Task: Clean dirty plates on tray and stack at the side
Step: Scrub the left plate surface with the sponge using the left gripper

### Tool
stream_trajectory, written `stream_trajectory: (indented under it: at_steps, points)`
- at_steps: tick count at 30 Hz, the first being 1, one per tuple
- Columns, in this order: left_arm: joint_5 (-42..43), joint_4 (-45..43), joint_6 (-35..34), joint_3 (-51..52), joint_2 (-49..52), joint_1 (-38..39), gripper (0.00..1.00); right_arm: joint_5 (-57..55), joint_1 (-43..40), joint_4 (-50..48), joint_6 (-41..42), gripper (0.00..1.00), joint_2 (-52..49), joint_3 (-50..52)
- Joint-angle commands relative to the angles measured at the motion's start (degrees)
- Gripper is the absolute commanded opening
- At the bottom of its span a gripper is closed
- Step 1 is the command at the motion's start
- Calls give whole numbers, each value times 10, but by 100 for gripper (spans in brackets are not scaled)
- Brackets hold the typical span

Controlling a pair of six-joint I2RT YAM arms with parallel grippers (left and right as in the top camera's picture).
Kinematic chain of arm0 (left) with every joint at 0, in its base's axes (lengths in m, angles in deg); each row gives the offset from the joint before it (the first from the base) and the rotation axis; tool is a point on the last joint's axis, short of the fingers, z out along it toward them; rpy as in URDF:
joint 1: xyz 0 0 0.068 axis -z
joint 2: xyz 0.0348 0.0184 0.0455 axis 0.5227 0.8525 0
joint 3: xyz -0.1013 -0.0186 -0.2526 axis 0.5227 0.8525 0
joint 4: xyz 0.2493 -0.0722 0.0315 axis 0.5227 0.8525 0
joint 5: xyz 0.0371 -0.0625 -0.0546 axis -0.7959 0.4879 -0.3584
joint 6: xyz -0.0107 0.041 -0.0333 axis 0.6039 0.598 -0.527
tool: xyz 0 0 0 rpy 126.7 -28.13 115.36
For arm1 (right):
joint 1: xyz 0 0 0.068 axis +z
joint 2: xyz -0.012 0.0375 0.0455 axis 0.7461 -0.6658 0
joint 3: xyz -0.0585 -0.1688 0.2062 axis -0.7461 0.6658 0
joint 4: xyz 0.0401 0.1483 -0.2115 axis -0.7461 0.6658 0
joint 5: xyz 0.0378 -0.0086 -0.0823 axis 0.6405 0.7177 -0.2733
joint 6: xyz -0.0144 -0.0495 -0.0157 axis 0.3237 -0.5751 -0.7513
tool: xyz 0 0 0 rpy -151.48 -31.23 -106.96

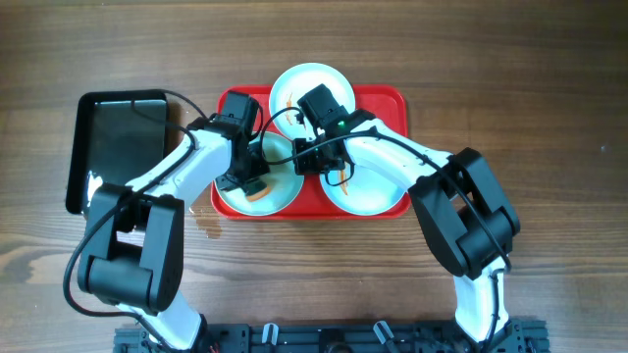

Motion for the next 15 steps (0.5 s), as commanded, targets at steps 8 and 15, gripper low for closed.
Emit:
stream_trajectory:
  at_steps: [8, 15]
  points:
    - [-269, 33, -6, -4, 10, -16, 4, -2, -2, 3, 8, 4, -15, 3]
    - [-158, 3, -8, -45, 9, -14, 4, -2, -2, 1, 8, 4, -15, 3]
